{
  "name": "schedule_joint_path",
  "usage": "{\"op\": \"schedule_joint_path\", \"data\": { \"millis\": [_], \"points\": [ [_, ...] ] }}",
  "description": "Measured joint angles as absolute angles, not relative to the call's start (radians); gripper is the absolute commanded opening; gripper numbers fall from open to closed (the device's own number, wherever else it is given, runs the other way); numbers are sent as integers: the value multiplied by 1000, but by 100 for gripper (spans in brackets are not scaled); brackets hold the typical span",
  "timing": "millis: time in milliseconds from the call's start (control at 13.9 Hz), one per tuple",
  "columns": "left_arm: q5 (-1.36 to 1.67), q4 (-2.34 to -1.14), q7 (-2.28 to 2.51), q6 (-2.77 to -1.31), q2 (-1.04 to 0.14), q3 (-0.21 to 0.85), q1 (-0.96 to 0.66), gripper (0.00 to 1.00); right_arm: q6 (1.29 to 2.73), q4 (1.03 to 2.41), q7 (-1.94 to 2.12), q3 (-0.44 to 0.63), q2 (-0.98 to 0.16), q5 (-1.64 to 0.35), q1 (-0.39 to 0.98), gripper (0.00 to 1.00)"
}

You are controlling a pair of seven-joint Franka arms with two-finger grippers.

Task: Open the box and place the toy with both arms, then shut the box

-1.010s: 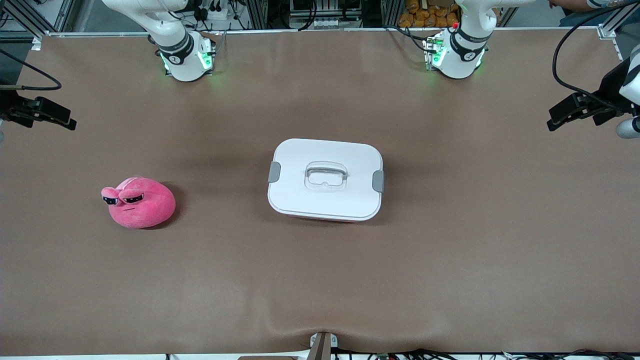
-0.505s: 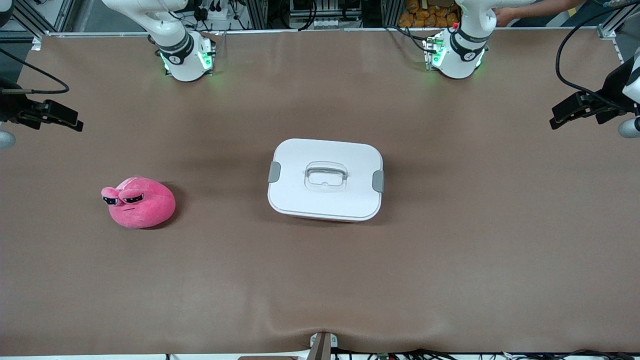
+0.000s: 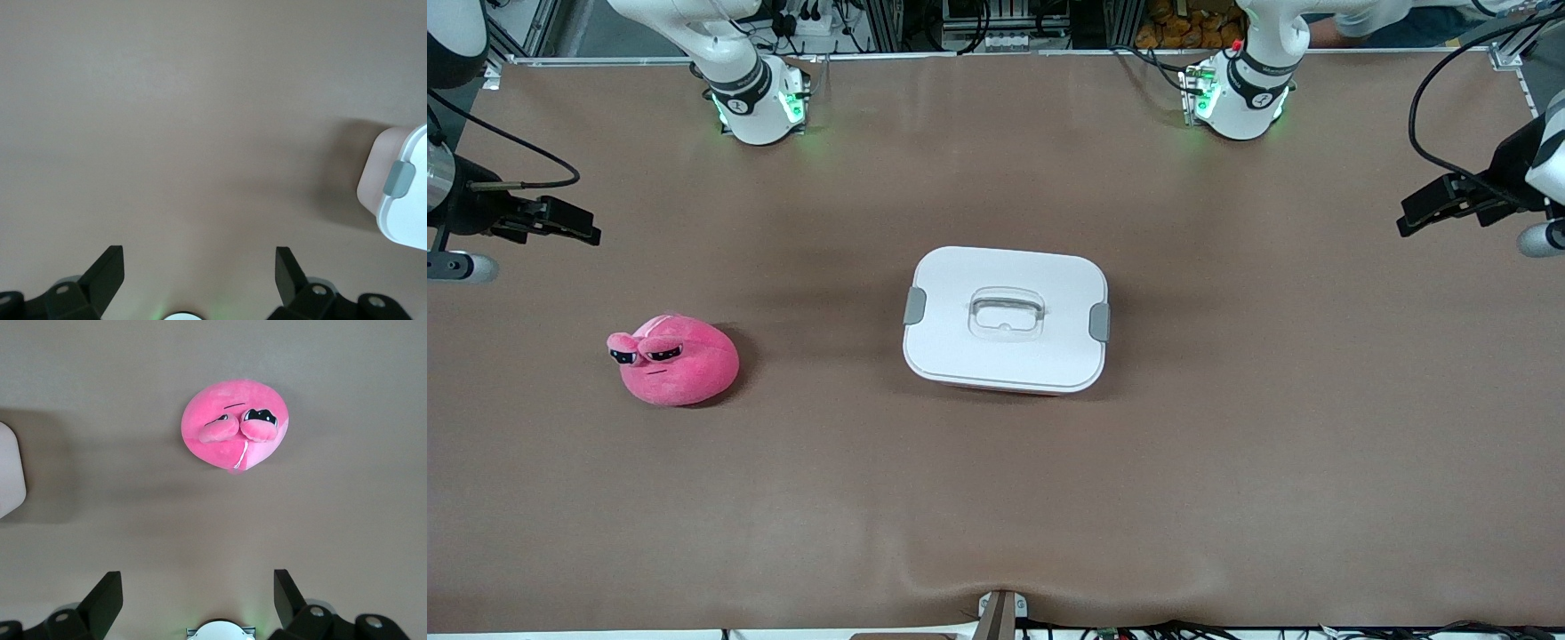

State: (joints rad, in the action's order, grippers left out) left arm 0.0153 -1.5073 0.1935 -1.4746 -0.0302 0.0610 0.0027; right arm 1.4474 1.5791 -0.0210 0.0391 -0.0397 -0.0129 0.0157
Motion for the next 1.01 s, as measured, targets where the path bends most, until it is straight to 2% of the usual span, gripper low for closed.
{"op": "schedule_joint_path", "data": {
  "millis": [1010],
  "points": [
    [77,-1507,840,-1636,-153,126,-100,100,1454,1609,35,39,-49,-13,22,100]
  ]
}}
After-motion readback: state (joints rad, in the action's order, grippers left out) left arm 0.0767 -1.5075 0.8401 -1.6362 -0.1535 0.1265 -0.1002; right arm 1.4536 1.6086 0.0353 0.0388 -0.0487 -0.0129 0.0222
